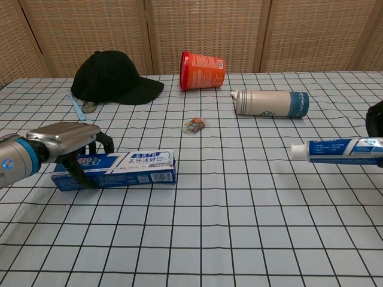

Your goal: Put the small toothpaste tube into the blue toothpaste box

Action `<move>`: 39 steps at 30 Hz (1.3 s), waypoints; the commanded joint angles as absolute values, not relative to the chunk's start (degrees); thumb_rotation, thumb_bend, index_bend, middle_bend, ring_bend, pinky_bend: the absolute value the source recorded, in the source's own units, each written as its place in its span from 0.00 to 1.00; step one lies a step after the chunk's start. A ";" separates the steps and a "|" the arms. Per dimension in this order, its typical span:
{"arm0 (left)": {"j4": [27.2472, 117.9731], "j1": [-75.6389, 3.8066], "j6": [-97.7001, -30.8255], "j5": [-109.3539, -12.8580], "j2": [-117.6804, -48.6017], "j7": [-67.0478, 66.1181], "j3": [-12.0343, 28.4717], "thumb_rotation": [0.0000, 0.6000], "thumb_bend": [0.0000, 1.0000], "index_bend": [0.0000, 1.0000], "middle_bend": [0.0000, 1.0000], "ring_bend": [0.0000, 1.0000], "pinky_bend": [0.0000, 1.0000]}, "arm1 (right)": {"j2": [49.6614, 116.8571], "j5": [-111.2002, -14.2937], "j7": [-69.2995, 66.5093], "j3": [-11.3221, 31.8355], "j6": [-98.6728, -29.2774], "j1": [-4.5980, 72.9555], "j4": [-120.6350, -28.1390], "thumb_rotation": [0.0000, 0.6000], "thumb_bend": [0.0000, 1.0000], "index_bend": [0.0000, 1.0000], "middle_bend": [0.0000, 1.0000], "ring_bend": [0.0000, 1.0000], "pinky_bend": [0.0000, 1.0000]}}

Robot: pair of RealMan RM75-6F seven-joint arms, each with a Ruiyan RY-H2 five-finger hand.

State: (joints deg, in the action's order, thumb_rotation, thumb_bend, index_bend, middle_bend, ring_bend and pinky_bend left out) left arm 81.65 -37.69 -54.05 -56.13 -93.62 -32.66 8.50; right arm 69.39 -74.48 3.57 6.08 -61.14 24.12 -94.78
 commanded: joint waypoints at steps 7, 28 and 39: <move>83.16 -36.79 -55.82 -60.27 -92.55 -22.73 10.07 1.00 0.24 0.58 0.45 0.50 0.47 | 67.48 -75.08 3.90 6.68 -62.06 24.27 -97.64 1.00 0.63 0.70 0.69 0.60 0.60; 81.15 -36.06 -63.75 -88.25 -89.86 31.21 10.62 1.00 0.24 0.58 0.45 0.50 0.47 | 46.08 -69.76 15.70 17.38 -65.93 28.04 -121.80 1.00 0.63 0.71 0.69 0.60 0.60; 79.89 -38.54 -63.29 -87.65 -90.54 28.44 11.10 1.00 0.24 0.58 0.45 0.50 0.46 | 36.11 -64.68 15.85 22.13 -63.96 31.00 -128.29 1.00 0.63 0.71 0.70 0.60 0.61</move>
